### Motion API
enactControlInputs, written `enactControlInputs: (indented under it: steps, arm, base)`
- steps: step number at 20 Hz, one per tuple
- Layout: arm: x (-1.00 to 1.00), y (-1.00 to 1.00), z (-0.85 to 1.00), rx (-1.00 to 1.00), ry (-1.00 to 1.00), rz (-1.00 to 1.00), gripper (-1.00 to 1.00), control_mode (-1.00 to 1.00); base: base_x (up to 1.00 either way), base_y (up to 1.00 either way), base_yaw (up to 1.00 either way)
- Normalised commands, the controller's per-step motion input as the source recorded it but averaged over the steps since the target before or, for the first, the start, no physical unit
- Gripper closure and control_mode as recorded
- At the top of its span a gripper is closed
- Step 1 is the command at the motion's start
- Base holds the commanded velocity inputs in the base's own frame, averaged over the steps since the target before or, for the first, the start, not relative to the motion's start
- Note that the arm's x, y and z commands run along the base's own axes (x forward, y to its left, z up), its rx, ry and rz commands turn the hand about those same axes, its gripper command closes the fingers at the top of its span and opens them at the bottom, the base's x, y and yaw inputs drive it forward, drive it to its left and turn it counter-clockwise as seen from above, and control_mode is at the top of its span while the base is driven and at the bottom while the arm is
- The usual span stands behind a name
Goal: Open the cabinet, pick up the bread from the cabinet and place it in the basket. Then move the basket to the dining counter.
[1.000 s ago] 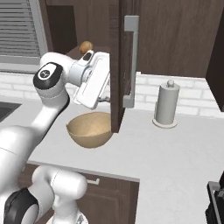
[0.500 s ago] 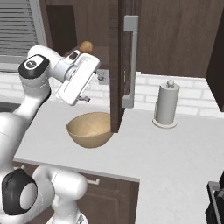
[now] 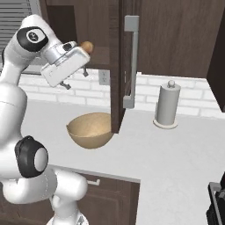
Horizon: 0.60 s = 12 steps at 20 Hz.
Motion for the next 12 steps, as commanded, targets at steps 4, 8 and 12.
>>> enactControlInputs:
  steps: [4,8,12]
  arm:
    - [0.33,0.47,-0.26,0.61,-0.55,-0.11,-1.0,-1.0]
    - [-0.06,0.09,-0.28,0.56,-0.29,-0.05,-1.0,-1.0]
    - [-0.28,-0.23,-0.04,0.46,-0.17,0.0,-1.0,-1.0]
  base:
    - [0.0,0.0,0.0]
    - [0.0,0.0,0.0]
    - [0.0,0.0,0.0]
